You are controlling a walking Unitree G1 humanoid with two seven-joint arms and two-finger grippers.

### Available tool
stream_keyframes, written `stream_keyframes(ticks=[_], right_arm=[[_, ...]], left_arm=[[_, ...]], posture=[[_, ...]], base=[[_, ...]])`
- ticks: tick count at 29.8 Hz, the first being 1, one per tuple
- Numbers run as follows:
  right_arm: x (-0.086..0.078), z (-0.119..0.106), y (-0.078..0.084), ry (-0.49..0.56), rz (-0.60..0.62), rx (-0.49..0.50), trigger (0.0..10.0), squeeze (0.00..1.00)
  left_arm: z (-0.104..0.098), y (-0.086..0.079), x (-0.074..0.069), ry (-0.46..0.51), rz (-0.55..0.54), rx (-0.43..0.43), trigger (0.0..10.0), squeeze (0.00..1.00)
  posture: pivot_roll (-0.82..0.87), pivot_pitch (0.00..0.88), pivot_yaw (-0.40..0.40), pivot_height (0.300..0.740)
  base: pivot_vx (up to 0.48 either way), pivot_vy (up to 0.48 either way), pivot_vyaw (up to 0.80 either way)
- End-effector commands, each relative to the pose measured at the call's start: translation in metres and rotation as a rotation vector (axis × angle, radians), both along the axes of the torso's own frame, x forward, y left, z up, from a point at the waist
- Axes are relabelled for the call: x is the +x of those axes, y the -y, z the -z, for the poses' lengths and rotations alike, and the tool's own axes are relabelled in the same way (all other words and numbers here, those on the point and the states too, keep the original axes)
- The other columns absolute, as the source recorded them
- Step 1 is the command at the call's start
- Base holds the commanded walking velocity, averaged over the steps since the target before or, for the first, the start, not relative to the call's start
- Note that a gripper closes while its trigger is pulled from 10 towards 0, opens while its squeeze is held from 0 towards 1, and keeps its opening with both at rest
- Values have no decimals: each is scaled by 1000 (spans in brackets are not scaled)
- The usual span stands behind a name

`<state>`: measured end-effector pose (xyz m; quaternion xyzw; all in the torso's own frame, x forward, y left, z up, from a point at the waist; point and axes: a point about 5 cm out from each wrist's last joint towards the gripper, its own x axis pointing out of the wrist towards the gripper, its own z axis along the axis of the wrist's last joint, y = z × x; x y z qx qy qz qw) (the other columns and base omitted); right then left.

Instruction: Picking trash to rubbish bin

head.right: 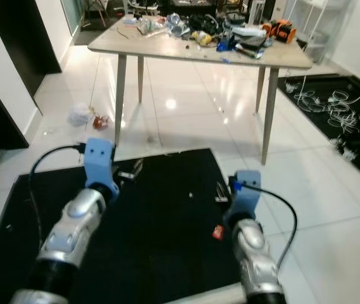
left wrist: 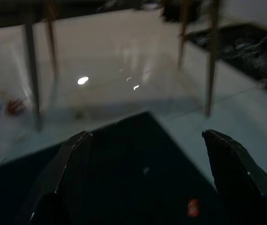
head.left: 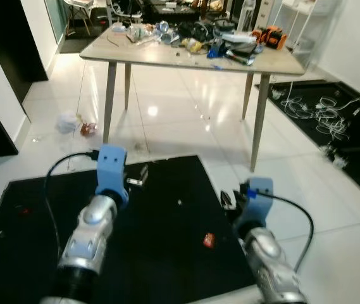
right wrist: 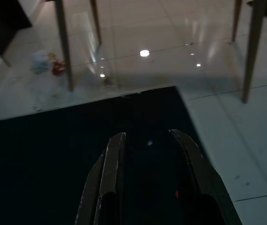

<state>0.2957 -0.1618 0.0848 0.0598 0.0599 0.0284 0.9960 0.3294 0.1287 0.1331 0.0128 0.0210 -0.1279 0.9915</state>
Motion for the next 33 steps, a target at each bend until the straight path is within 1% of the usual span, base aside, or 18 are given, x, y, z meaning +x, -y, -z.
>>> stream_keyframes(ticks=[1, 3, 6, 11, 15, 18, 21, 23, 24, 26, 28, 31, 33], right_arm=[[-2, 4, -3, -16, -13, -3, 10000, 0], [-2, 4, -5, -16, -16, -5, 10000, 0], [-1, 1, -2, -11, 2, -12, 10000, 0], [-2, 8, 2, -37, 33, -20, 10000, 0], [-1, -1, 8, -14, 46, -13, 10000, 0], [-2, 5, 9, -35, 52, -27, 10000, 0], [-1, 4, 10, -32, 58, -27, 10000, 0], [0, 0, 12, -20, 67, -17, 10000, 0], [0, 0, 12, -20, 67, -17, 10000, 0], [0, 4, 10, -30, 61, -26, 10000, 0], [0, 4, 9, -29, 56, -27, 10000, 0], [0, 0, 7, -14, 47, -18, 10000, 0], [-1, 3, 7, -20, 49, -15, 10000, 0]], left_arm=[[3, -4, -1, -8, -14, 8, 10000, 0], [4, -6, -2, -14, -22, 7, 10000, 0], [4, 0, -4, -12, 10, 14, 10000, 0], [7, -3, -3, -20, -21, 9, 10000, 0], [4, 2, -2, -17, 9, 11, 10000, 0], [5, 0, -1, -17, -5, 11, 10000, 0], [5, -1, -1, -24, -11, 6, 10000, 0], [3, 2, -1, -16, 12, 16, 10000, 0], [3, 2, -1, -16, 12, 16, 10000, 0], [4, -3, 0, -22, -18, 14, 10000, 0], [5, -4, 0, -25, -26, 13, 10000, 0], [4, -3, 0, -25, -22, 9, 10000, 0], [3, -1, 1, -18, -11, 13, 10000, 0]], posture=[[-93, 56, 3, 740], [-96, 62, 7, 740], [-94, 58, 1, 740], [-100, 58, 5, 740], [-97, 62, -2, 740], [-101, 63, 3, 740], [-102, 70, 9, 740], [-93, 69, -2, 740], [-93, 69, -2, 740], [-96, 71, 2, 740], [-100, 76, 9, 740], [-102, 79, 8, 740], [-99, 74, 1, 740]], base=[[337, 0, 0], [337, 0, 0], [340, 0, 0], [337, 0, 0], [337, 0, 0], [322, 0, 0], [321, 0, -733], [321, 0, -716], [319, 0, -694], [322, 0, 0], [321, 0, 0], [321, 0, 0], [322, 0, 0]])
